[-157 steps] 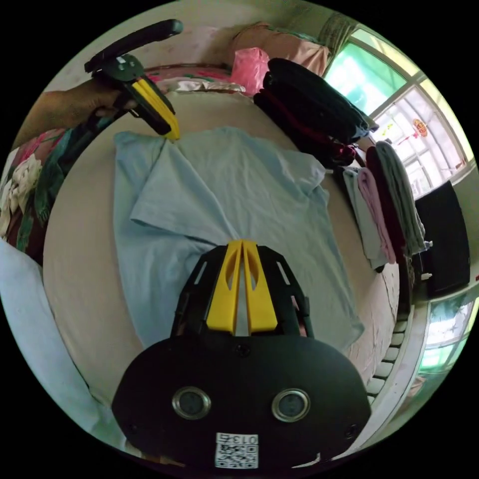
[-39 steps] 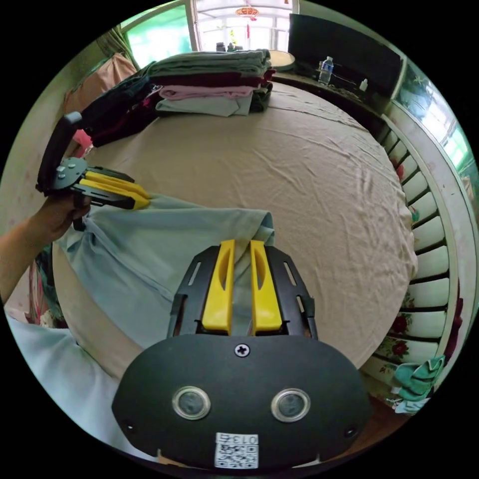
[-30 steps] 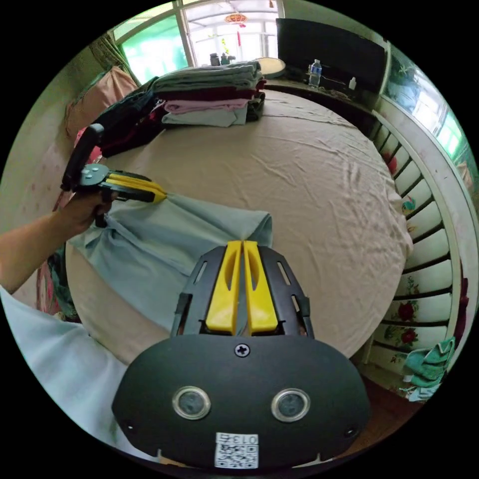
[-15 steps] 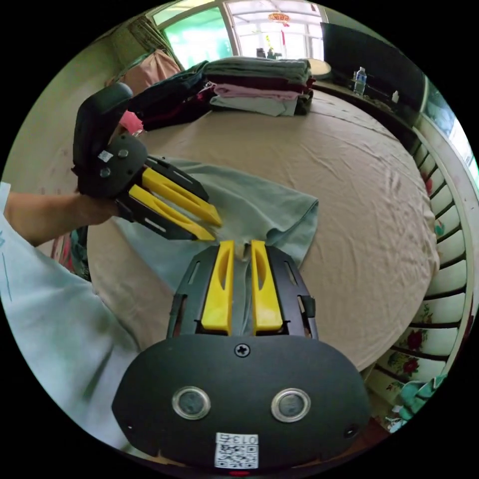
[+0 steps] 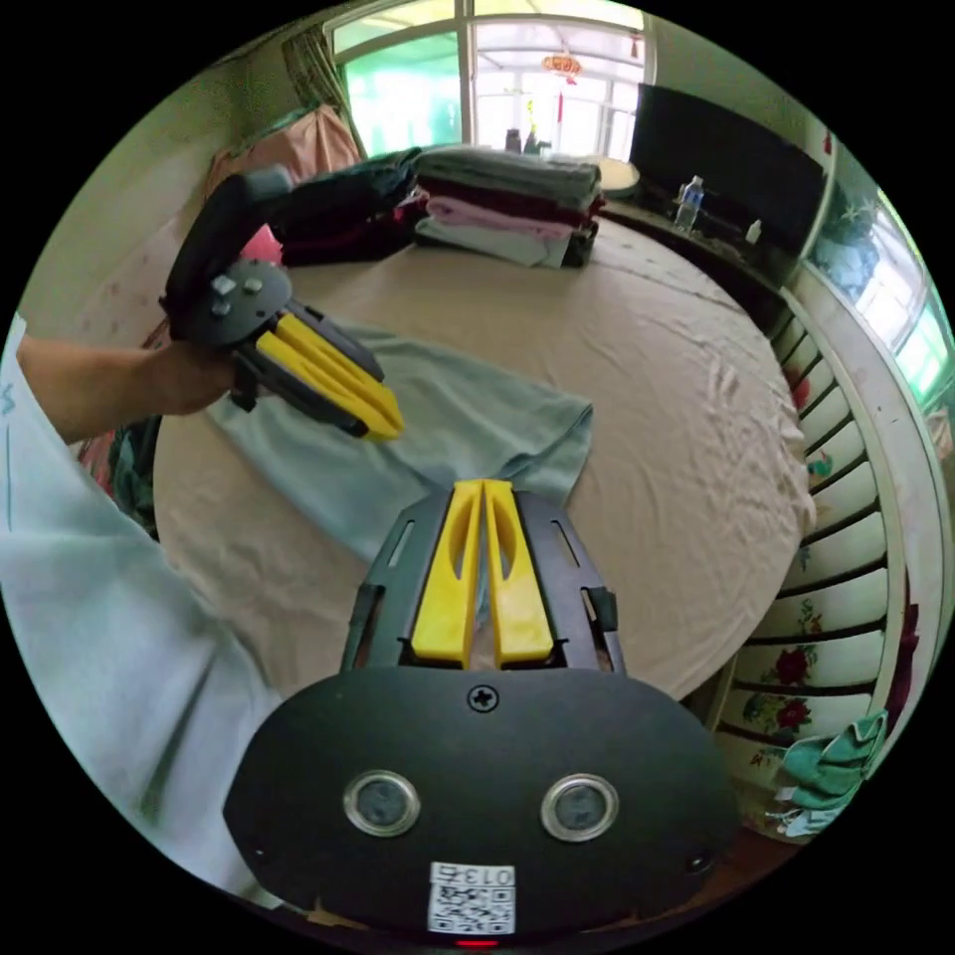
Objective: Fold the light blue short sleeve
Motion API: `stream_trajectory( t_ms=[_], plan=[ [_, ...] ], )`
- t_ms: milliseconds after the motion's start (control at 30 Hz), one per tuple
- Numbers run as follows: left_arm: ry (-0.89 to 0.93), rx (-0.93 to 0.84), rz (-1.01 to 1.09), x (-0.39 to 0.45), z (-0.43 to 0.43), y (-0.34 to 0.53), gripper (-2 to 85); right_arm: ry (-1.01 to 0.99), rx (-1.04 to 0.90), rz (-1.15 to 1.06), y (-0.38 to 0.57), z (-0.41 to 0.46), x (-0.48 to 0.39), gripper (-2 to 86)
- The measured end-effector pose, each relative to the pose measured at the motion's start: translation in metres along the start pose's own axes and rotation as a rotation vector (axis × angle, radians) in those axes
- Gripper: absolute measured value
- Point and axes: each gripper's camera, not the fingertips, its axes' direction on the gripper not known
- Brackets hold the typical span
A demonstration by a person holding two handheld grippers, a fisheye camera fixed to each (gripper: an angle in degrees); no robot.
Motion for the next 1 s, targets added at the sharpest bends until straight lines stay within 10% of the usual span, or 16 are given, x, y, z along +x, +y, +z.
stream_trajectory(
  t_ms=[533,800,1000],
  plan=[
    [-0.127,0.028,-0.119,-0.024,-0.062,0.067,1.6,0.061,0.085,-0.058,-0.087,0.026,-0.026,1.3],
    [-0.348,0.06,-0.557,-0.074,-0.165,0.248,10.1,-0.251,0.085,-0.398,-0.172,0.048,-0.122,6.6],
    [-0.284,-0.173,-0.382,-0.117,-0.17,0.307,11.9,-0.344,0.0,-0.69,-0.25,0.084,-0.217,8.1]
  ],
)
